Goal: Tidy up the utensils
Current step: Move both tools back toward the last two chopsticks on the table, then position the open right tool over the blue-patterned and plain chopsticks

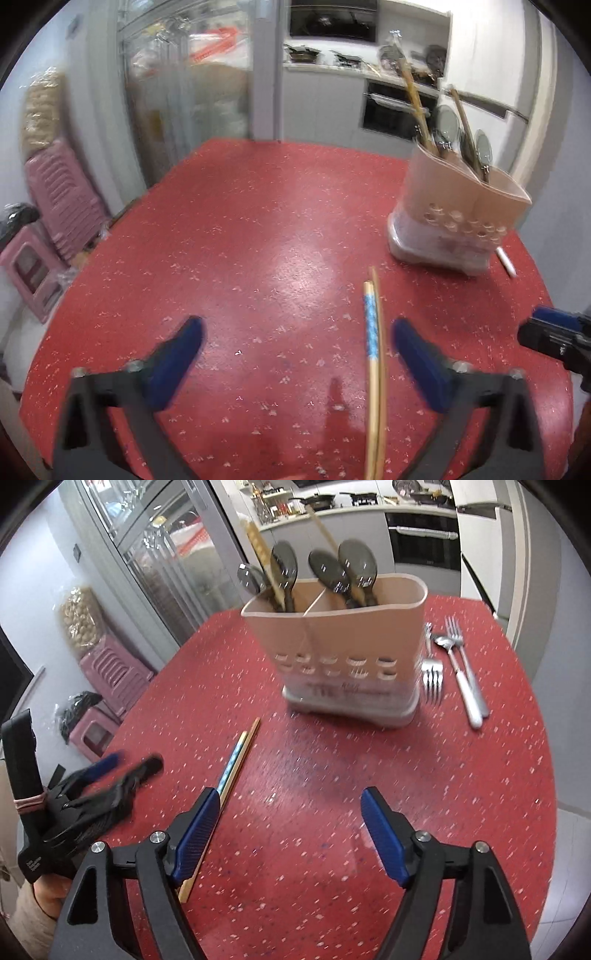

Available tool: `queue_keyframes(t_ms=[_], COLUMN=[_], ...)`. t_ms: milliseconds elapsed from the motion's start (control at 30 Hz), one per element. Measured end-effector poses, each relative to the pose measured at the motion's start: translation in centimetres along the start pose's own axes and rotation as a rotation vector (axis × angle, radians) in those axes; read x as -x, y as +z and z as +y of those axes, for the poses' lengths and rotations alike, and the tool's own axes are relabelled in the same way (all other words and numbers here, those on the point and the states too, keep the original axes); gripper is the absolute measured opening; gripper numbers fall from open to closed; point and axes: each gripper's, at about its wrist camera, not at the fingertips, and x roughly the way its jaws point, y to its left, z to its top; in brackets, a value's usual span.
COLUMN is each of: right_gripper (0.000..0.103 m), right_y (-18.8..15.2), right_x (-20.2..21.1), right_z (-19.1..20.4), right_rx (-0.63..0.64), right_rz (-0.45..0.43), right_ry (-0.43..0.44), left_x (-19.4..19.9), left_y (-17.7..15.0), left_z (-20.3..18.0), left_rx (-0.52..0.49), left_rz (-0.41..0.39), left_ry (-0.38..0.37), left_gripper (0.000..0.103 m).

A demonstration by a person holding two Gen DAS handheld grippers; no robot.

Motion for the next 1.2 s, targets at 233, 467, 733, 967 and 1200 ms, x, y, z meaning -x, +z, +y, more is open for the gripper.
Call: queue_keyframes(t_ms=[233,467,733,967,1200], right_gripper=[0.103,0.103,0.072,0.046,0.042], right_y=[-1.6,-1.9,-1.1,-1.2,-1.2], right_x=[-1.3,-3.4,-6.2,-8.0,-8.9], right_z=[1.4,2.8,4.3,5.0,6.5], right_rx=[-0.017,-0.038,-0.054,-0.067,-0.026], right_rz=[0.045,0.152,0.210,0.246,0.254], right_ry=[0.001,-0.052,-0.095,-0.094,-0.113], left_x=[-0.9,-0.8,-0.8,-0.8,-0.8], left_y=[-1.5,-2.8,-3.4,-3.7,-3.7], left_z=[1.2,3.5,6.3,7.3,8.2], left_rx=[-0.005,0.025,0.084,0.119,0.146], left_rz=[0.017,0.054,0.082,0.097,0.102], left_ry=[0.024,0.051,0.054,0.021,0.022], left_gripper=[0.103,0.103,0.103,0.103,0.103])
